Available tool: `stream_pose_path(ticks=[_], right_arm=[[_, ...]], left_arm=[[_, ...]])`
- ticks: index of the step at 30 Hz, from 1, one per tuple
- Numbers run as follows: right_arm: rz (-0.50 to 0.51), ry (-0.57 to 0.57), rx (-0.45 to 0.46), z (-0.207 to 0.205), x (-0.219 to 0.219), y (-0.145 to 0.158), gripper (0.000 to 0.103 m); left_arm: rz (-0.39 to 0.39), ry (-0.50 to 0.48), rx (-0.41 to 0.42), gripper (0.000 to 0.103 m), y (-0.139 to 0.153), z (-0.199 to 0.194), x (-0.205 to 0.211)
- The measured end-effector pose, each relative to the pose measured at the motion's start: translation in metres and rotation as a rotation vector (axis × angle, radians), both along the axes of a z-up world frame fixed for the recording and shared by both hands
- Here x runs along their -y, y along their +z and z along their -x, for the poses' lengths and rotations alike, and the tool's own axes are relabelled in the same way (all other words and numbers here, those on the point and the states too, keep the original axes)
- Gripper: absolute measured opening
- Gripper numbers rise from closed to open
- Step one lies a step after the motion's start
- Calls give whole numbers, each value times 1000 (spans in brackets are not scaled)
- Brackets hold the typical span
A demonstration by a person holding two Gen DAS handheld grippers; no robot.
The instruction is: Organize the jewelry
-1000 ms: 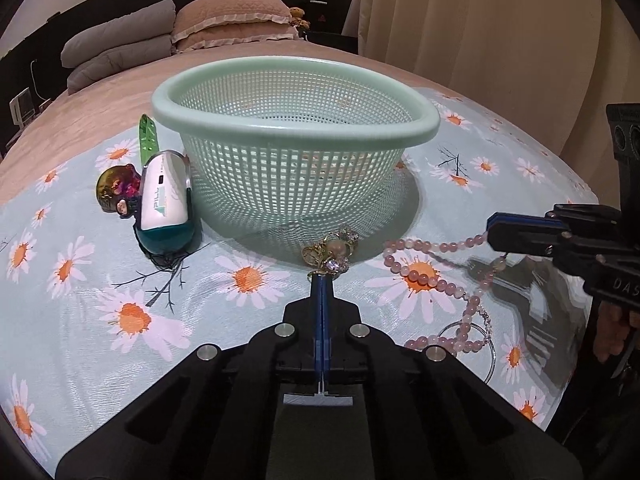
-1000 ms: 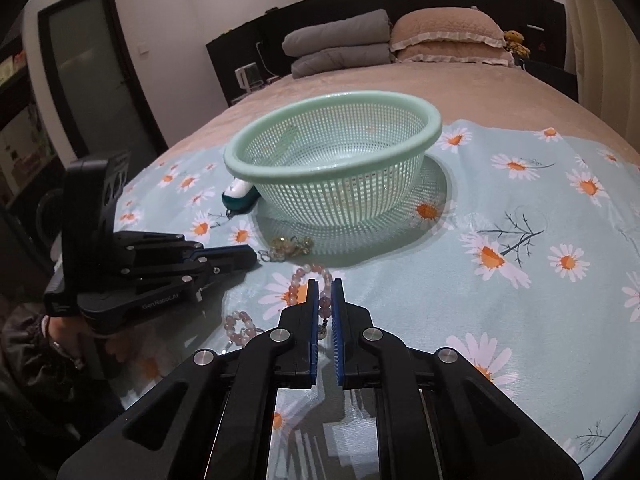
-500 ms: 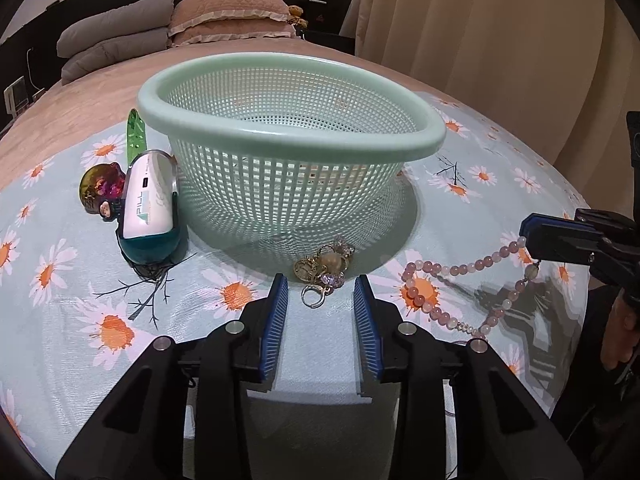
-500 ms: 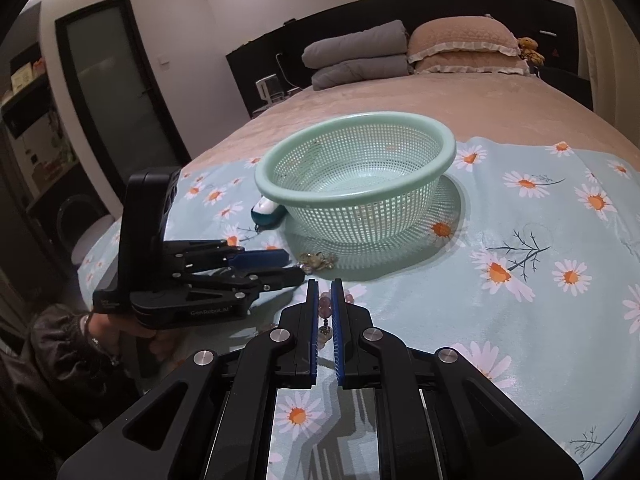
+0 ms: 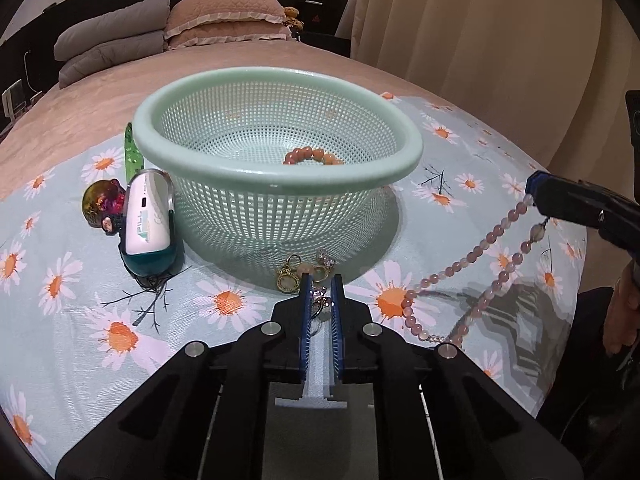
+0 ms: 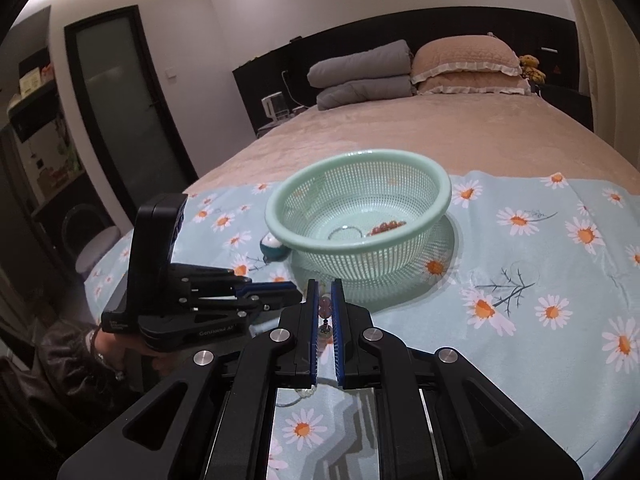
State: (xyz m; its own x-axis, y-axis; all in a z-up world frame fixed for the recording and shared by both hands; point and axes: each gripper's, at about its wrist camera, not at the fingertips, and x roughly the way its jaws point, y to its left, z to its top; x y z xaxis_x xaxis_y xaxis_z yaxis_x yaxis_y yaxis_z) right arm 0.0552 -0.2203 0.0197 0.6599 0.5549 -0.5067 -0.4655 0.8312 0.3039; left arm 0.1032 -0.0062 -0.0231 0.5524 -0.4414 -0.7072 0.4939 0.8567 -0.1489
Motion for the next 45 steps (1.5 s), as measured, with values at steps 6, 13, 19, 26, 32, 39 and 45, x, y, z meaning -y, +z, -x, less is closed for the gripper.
stream_pose_path(ticks=[6,13,19,26,32,39,45], right_arm=[[-13,-23,70,3,10,36,6],[-8,-28,156,-7,14,82,6],[9,-31,242,-29,7,122,6],[22,-16,256,-72,-6,126,6],[99,1,66,-112,-26,63,6],[120,5,55,-110,-33,54,6],[119,-70,84,-104,-23,56,84]], left_arm=[[26,22,60,9,39,13,-14],[39,28,121,9,84,6,-23],[-32,-15,166,9,107,-17,-4],[-66,-43,161,9,99,-54,9],[-54,-72,87,9,73,-65,15],[-53,-40,64,10,68,-66,3],[-39,16,93,72,72,-62,-1]])
